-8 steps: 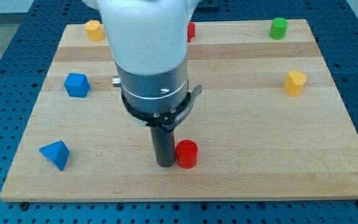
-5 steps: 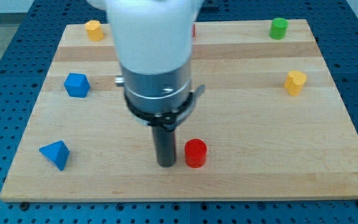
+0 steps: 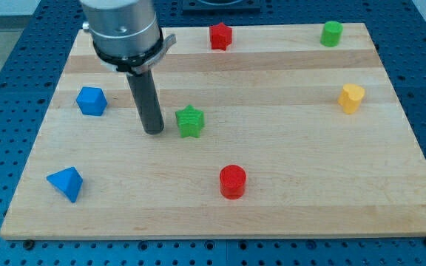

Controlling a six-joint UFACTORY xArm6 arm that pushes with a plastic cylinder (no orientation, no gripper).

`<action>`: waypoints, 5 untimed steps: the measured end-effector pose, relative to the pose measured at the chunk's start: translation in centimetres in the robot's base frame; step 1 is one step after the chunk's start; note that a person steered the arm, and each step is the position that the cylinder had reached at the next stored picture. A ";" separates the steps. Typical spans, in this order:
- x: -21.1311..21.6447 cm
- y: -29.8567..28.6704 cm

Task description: Push the green star towards bottom right

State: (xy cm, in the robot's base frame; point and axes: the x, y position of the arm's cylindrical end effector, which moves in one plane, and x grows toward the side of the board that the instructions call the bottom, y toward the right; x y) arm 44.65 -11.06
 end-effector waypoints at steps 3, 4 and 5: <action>-0.5 7.7; -0.1 9.4; 0.0 11.9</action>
State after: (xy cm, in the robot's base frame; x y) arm 44.69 0.85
